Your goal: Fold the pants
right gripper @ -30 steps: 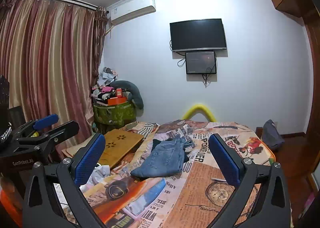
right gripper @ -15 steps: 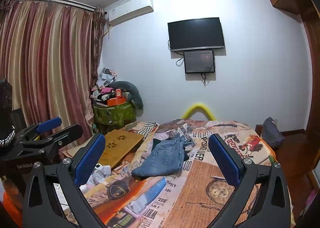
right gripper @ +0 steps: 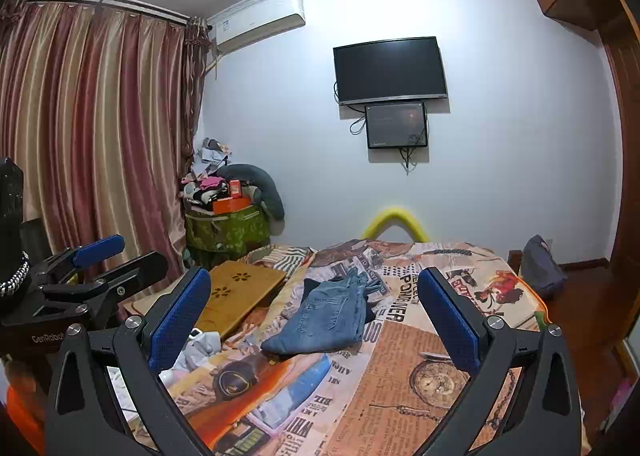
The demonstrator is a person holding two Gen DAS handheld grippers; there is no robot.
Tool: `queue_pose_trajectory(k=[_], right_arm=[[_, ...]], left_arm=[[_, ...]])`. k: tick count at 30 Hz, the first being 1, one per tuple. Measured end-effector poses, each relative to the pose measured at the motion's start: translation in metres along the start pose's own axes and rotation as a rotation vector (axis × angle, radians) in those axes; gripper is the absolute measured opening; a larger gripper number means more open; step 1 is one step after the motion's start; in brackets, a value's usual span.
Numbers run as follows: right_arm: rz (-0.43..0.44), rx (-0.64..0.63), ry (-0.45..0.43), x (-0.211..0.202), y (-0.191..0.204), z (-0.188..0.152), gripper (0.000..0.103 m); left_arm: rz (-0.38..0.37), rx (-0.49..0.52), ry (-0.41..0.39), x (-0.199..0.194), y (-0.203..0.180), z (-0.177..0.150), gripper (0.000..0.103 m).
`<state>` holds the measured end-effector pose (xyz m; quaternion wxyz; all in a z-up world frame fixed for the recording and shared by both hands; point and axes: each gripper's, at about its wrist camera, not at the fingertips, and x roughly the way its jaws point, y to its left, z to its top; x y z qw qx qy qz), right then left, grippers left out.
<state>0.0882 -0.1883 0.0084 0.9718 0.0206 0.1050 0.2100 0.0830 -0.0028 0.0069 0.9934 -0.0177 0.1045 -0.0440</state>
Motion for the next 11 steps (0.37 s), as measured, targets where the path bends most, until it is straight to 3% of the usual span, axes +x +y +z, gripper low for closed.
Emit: queue_pose_trajectory(k=[11], right_arm=[[0.001, 0.000, 0.013, 0.0053, 0.0031, -0.0025, 0.102]], left_arm=[[-0.011, -0.012, 0.019, 0.0070, 0.0045, -0.0027, 0.103]])
